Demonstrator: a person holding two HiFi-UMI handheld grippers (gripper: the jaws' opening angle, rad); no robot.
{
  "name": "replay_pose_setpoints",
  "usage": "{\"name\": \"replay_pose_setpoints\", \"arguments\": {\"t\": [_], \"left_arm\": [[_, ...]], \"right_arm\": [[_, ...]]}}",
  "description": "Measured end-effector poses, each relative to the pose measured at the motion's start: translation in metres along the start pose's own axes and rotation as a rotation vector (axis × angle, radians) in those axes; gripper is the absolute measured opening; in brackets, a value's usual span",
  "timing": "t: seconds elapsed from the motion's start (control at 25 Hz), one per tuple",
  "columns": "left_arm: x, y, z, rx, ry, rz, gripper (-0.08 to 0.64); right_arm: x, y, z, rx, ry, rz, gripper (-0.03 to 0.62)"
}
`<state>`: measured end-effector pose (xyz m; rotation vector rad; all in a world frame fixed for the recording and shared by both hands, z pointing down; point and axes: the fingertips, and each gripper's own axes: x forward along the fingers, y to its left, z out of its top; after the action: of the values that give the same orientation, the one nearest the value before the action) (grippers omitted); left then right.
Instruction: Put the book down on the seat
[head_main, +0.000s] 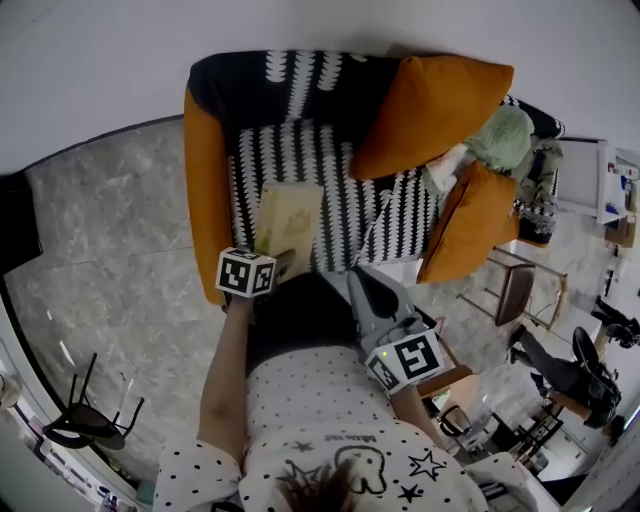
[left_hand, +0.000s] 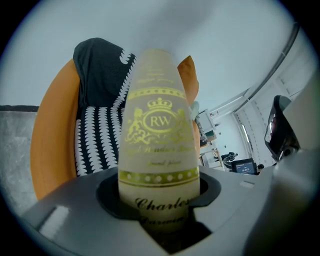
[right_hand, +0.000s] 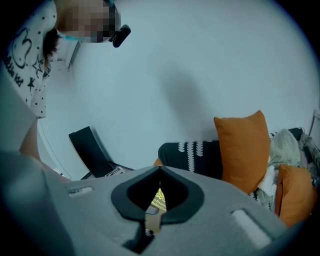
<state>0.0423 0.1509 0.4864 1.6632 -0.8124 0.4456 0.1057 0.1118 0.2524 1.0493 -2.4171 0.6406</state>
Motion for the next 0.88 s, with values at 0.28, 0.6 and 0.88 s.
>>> {"name": "replay_pose_setpoints", "arguments": {"t": [0.28, 0.6, 0.88], "left_arm": [[0.014, 0.01, -0.003, -0.001, 0.015, 0.011, 0.23], [0.031, 0.032, -0.019, -0.05, 0.024, 0.023, 0.23], [0.051, 0.041, -0.019, -0.095, 0.03, -0.009, 0.23]], "right_arm": [[0.004, -0.004, -0.012, 0.021, 0.026, -0.017, -0.002], [-0.003, -0.01, -0.029, 0.049, 0.047, -0.062, 0.0], [-0.004, -0.009, -0.039, 0.079, 0.072, -0.09, 0.0]]}}
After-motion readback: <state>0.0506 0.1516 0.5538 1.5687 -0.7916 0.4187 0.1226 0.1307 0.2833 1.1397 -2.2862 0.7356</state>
